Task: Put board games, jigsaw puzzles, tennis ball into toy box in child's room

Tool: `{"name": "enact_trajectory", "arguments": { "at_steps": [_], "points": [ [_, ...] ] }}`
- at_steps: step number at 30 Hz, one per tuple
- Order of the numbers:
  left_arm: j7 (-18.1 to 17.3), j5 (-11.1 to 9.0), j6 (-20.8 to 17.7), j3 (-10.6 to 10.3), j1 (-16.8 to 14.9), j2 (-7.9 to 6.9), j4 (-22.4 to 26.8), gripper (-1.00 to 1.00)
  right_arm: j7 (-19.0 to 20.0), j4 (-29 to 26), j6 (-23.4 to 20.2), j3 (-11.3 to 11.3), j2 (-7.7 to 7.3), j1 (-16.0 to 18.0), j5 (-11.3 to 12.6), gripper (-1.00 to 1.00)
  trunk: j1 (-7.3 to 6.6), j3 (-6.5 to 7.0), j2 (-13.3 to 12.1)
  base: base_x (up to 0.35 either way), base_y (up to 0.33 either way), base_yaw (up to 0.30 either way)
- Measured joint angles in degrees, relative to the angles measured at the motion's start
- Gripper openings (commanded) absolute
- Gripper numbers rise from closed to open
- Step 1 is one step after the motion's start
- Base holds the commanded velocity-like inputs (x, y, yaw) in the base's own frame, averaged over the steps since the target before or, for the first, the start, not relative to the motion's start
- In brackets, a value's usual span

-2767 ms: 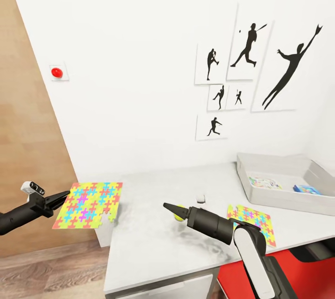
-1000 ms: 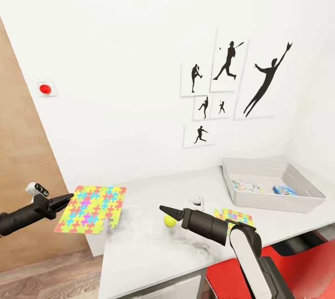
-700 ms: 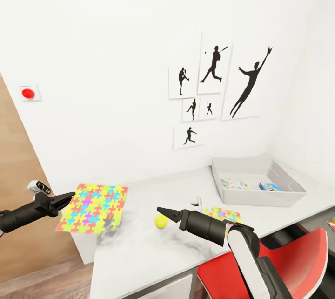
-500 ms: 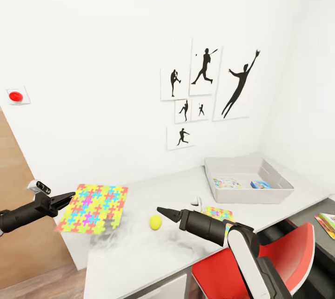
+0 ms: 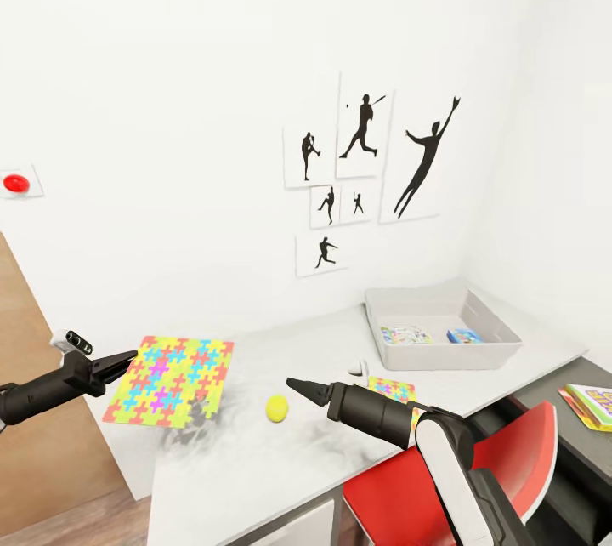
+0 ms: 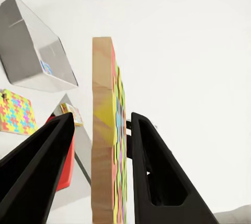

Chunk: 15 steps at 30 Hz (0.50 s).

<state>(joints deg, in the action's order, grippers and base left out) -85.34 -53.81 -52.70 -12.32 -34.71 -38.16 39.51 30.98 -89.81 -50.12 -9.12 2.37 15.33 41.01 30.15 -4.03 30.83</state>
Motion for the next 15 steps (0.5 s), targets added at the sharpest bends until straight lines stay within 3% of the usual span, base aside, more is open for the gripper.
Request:
{"name": "enact_trajectory", "arguments": {
  "at_steps": [15],
  "points": [
    [0.01,0.07,0.07,0.00,0.00,0.02,0.00,-1.00,0.09,0.00,0.03,0.00,-0.02,0.00,0.00,1.00,-3.30,2.71,-6.04,0.000,0.000,0.000]
  ]
}}
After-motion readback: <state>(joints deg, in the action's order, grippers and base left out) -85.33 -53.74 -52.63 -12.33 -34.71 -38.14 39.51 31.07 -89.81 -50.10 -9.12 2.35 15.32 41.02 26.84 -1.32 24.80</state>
